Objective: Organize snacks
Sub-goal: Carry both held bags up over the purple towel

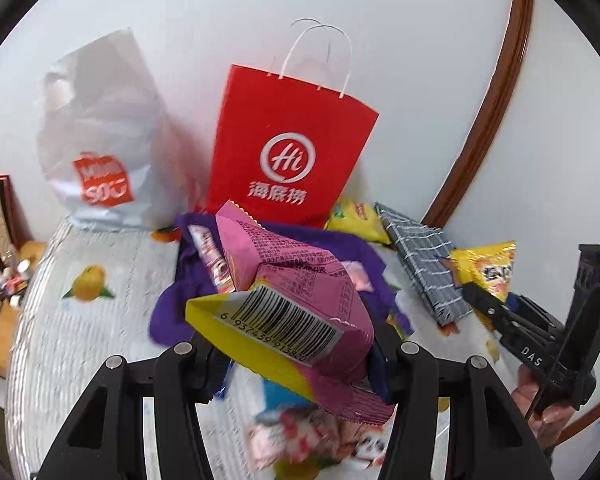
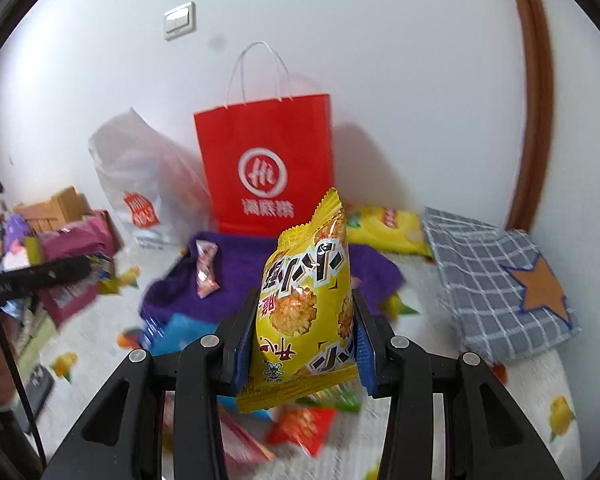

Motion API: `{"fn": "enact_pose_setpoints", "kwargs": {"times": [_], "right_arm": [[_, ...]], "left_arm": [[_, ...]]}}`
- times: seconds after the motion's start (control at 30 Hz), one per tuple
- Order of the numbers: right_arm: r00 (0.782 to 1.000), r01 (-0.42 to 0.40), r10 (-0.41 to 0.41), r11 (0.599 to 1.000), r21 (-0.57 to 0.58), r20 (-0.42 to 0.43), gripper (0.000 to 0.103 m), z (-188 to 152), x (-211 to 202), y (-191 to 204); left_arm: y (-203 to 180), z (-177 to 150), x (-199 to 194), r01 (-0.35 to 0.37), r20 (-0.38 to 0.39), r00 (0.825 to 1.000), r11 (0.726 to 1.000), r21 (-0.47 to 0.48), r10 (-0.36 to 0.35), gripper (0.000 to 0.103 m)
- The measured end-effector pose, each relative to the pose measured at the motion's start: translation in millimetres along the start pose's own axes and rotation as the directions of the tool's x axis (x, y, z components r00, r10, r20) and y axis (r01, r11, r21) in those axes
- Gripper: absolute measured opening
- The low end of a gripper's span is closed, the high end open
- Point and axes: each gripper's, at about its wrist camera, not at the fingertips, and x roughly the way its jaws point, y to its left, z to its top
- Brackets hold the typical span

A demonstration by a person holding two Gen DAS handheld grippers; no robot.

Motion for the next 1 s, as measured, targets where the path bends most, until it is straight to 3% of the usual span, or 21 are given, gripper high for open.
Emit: {"fn": "enact_pose_setpoints", "kwargs": {"times": [0.23, 0.43, 0.63, 0.73, 1.0], "right_arm": [[0.999, -0.037, 0.038, 0.998, -0.043, 0.014, 0.042, 37, 29, 9], [0.992, -0.117, 0.120, 0.990, -0.078, 0.038, 0.042, 58, 58, 7], [0.996, -0.081, 0.084, 0.993, -0.087, 0.039, 0.042, 75, 91, 2], [0.992, -0.114, 0.117, 0.990, -0.082, 0.035, 0.042, 73, 108, -3], [0.993, -0.067, 0.054, 0.990, -0.126, -0.104, 0.042, 53, 159, -11]], "left_arm": [[-3, 38, 24, -0.025, 0.007, 1.000, 1.000, 0.006, 0.025, 0.053], [5, 68, 56, -0.033, 0.000, 0.999, 0.999, -0.005, 0.033, 0.053], [17, 91, 88, -0.035, -0.005, 0.999, 0.999, -0.020, 0.035, 0.053], [27, 91, 104, -0.047, -0.020, 0.999, 0.999, -0.028, 0.046, 0.053], [53, 84, 138, -0.095, -0.135, 0.987, 0.993, -0.064, 0.085, 0.053]]}}
